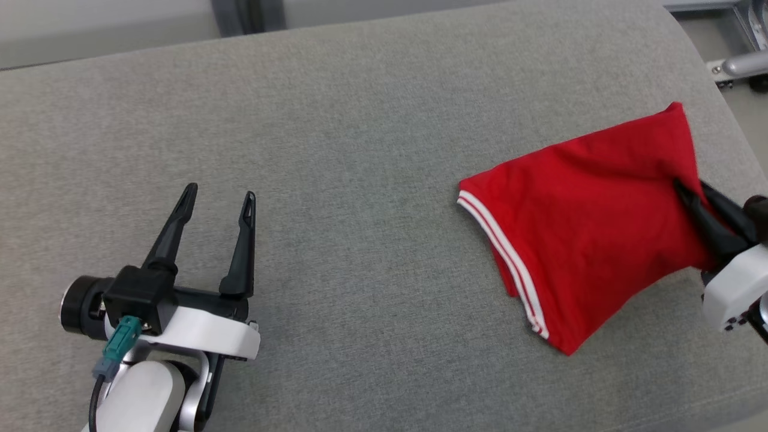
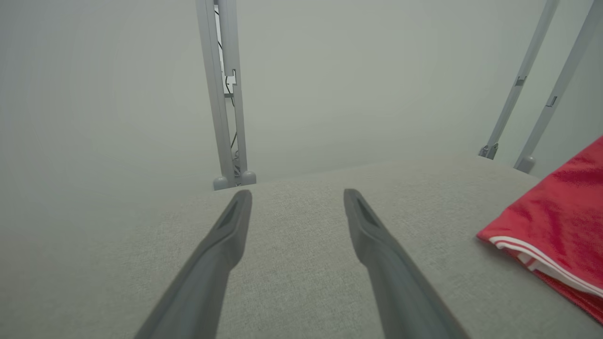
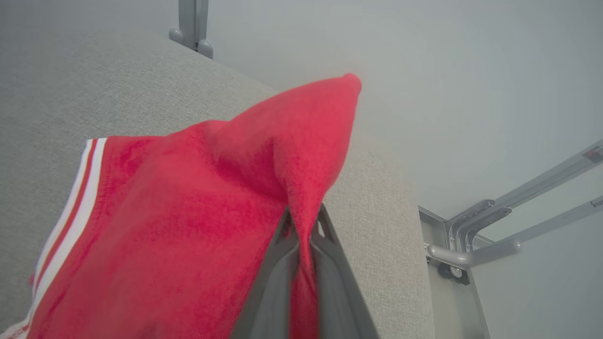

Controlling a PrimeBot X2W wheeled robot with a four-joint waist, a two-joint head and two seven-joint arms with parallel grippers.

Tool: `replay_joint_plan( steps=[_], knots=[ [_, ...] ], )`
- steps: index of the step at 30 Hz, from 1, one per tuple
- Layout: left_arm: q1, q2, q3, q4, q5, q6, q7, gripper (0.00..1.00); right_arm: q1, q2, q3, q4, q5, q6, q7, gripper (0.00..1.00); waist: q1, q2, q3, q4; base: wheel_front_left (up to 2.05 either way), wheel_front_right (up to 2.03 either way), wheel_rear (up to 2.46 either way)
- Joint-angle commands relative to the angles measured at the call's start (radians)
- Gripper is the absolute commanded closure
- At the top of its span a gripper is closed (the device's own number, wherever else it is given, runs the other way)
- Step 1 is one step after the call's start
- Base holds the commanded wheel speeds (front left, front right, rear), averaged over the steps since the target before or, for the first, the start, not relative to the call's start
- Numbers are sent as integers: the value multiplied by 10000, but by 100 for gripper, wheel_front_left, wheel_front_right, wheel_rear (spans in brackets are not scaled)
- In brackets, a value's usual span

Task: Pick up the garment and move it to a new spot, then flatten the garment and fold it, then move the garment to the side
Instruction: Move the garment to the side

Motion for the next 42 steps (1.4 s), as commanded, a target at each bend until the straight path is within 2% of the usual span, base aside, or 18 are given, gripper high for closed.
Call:
replay_joint_plan(
  steps=[1,5,11,17,18,19,20,29,34,39,42],
  knots=[
    [-170,101,34,-40,74,-28,33,0,-200,-5,-24,66,-51,-1,-140,100,0,0,575,-541,0,0,0],
    [-566,297,-72,-289,255,-139,296,0,-1041,274,-269,1491,-172,-3,-930,100,0,0,1115,-861,0,0,0],
    [-1135,552,-228,-677,511,-261,674,0,-2222,736,-970,3641,-1280,-3,-2208,100,0,0,1910,-1110,0,0,0],
    [-1272,702,-295,-798,594,-290,817,0,-2758,1310,-1631,4926,-1945,-3,-2939,100,0,0,2104,-1259,0,0,0],
    [-1286,718,-305,-811,593,-285,841,0,-2813,1378,-1753,5074,-2035,-3,-3067,89,0,0,2114,-1271,0,0,0],
    [-1304,722,-320,-813,586,-291,852,0,-2873,1438,-1845,5135,-2121,-3,-3238,58,0,0,2116,-1272,0,0,0],
    [-1310,725,-330,-816,580,-303,868,0,-2896,1539,-1956,5256,-2172,-3,-3324,0,0,0,2109,-1272,0,0,0],
    [-1251,634,-365,-628,451,-284,720,0,-2581,2200,-3061,5093,-2418,-3,-3703,0,0,0,1829,-1144,0,0,0],
    [-966,578,-206,-435,315,-67,496,0,-1991,3025,-3513,3350,-2034,-1,-3687,0,0,0,1417,-897,0,0,0],
    [-751,566,10,-291,187,146,300,0,-1305,3848,-3287,1411,-1843,-1,-3688,0,0,0,951,-437,0,0,0],
    [-671,532,122,-270,123,249,203,0,-1020,4158,-3128,869,-1698,-1,-3687,0,0,0,757,-186,0,0,0]
  ],
)
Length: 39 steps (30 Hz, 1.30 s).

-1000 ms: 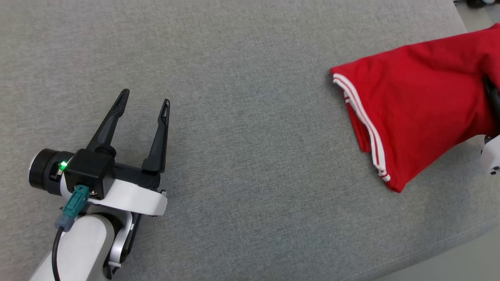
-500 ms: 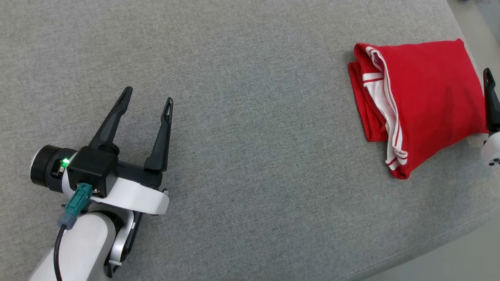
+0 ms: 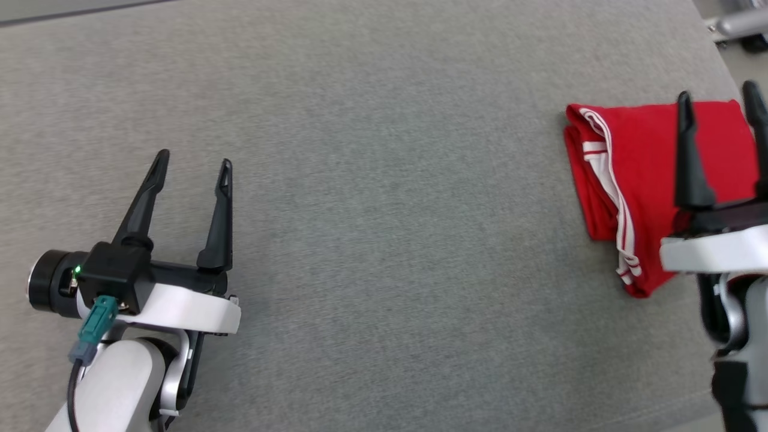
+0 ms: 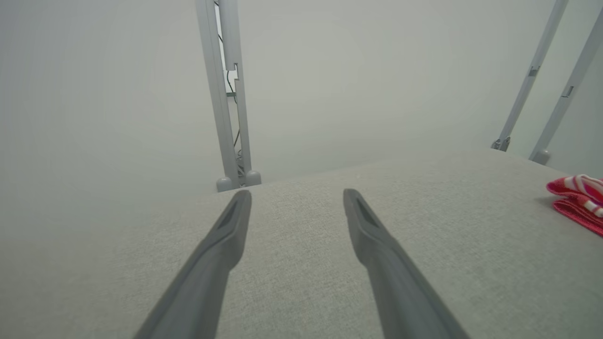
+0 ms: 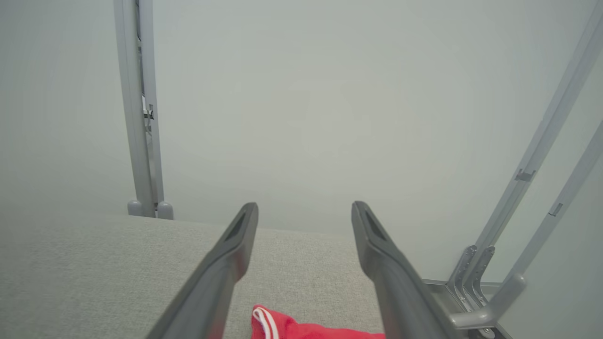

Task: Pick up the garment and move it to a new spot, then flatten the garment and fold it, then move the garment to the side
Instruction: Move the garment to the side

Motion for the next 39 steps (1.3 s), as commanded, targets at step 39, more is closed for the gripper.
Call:
replay_joint_plan(
  steps=[39],
  knots=[
    [2884,-598,631,862,-432,14,-845,0,4771,1118,-3,-1879,87,-1,1727,0,0,0,-3743,2424,0,0,0]
  ],
)
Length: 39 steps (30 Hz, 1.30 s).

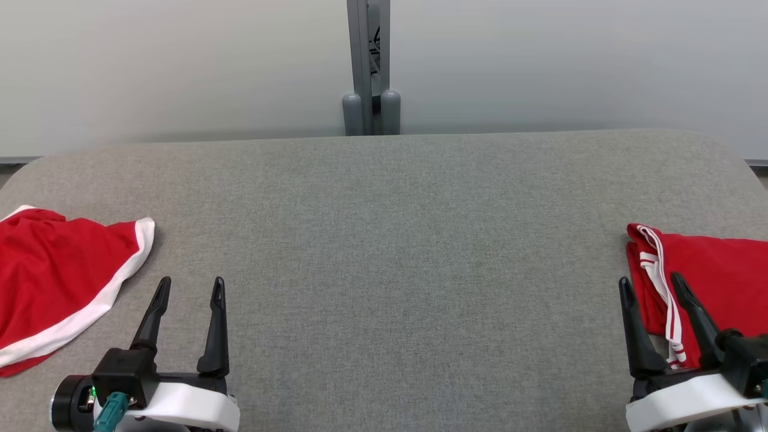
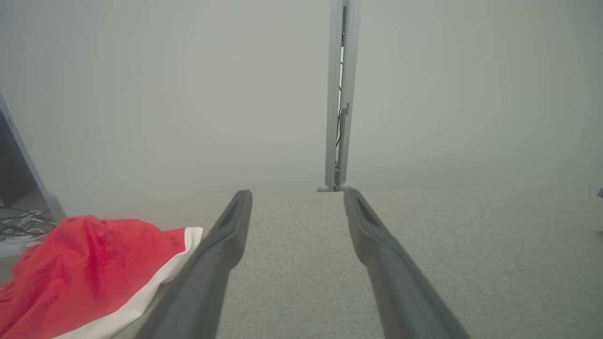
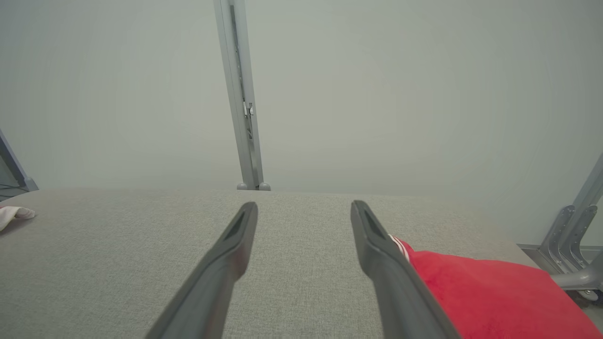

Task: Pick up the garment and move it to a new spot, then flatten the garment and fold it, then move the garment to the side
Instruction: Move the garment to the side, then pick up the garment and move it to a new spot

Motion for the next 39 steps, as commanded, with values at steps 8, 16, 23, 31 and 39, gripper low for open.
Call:
replay_joint_plan(
  steps=[8,16,23,31,39],
  knots=[
    [94,66,-43,132,53,-57,-43,0,143,-19,11,-124,81,-1,117,0,0,0,-131,-51,0,0,0],
    [-84,21,-54,177,30,-6,-45,0,149,-18,-44,-146,131,-1,118,0,0,0,-88,71,0,0,0],
    [-403,-117,136,205,-50,-89,-47,0,159,-19,-287,-131,186,-1,79,0,0,0,58,551,0,0,0],
    [-542,-408,672,221,142,-201,-42,0,111,-23,-251,-64,144,-1,199,0,0,0,7,1841,0,0,0],
    [-169,-595,1121,186,526,-280,-42,0,83,-26,8,108,277,-1,213,0,0,0,-195,3377,0,0,0]
  ],
)
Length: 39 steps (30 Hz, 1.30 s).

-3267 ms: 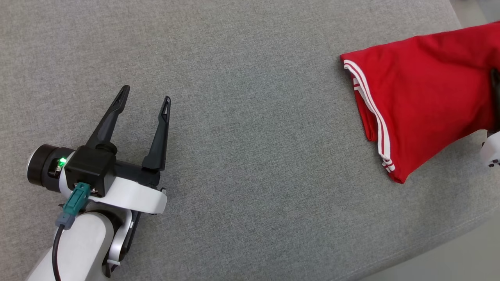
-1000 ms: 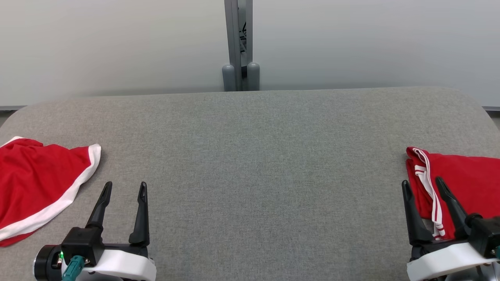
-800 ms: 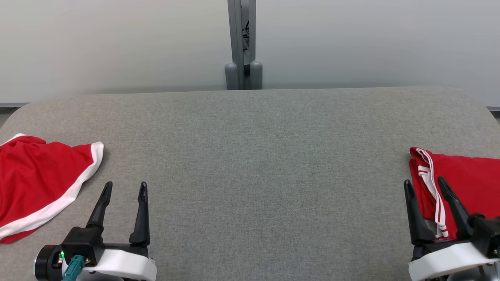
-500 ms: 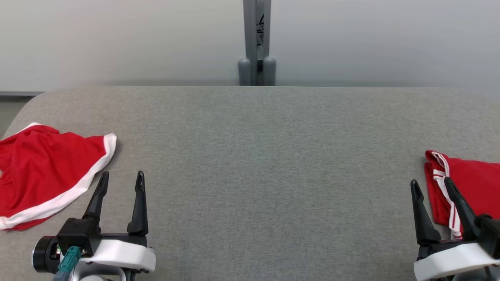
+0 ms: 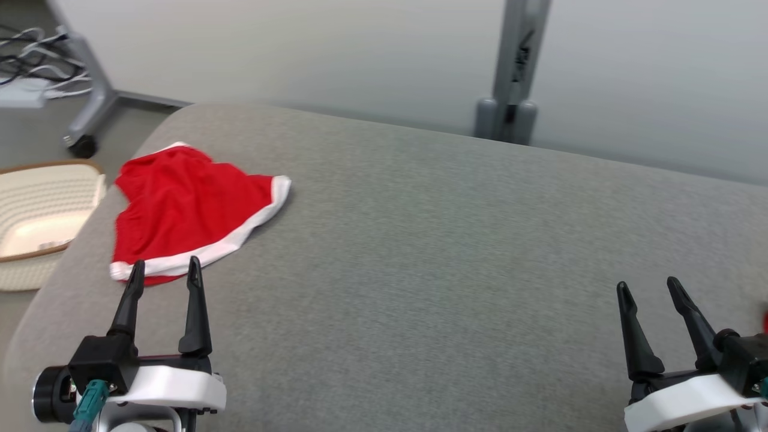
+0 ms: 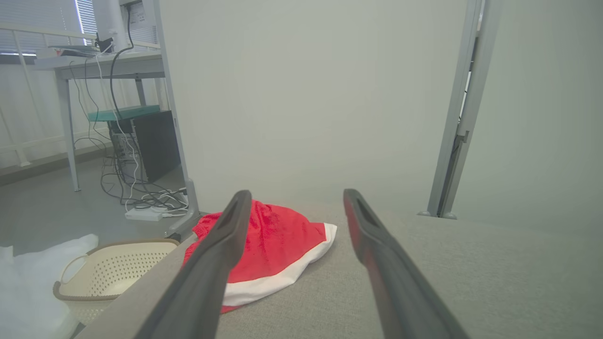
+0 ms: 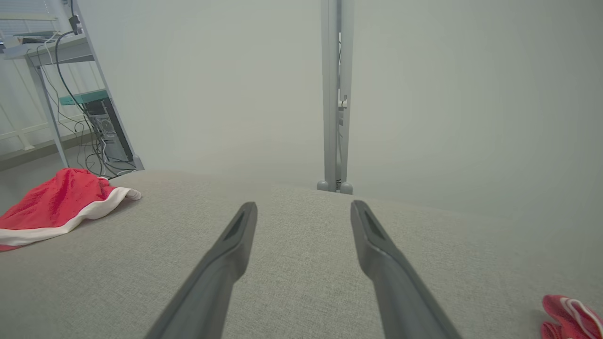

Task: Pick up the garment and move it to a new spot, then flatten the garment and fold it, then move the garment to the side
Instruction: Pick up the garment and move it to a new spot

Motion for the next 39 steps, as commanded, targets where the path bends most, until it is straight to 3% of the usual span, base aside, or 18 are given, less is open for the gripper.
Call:
replay_joint_plan(
  steps=[1,8,15,29,35,39],
  knots=[
    [137,3,106,-29,99,-24,-30,0,36,-36,44,63,76,0,2,0,0,0,-154,788,0,0,0],
    [428,7,372,-45,197,-81,-29,0,57,-40,241,314,246,-1,-91,0,0,0,-268,1767,0,0,0],
    [450,24,470,-35,216,-160,-30,0,24,-42,332,456,334,0,-144,0,0,0,-322,2114,0,0,0],
    [126,9,574,-154,172,5,39,0,-125,-40,406,570,440,-1,-182,0,0,0,-254,1942,0,0,0],
    [-1187,517,819,-298,367,-77,211,0,-276,-42,430,440,348,-1,-94,0,0,0,-40,1736,0,0,0],
    [-2568,945,1079,163,241,-388,403,0,-416,-42,498,314,231,-1,-22,0,0,0,267,1467,0,0,0]
  ],
)
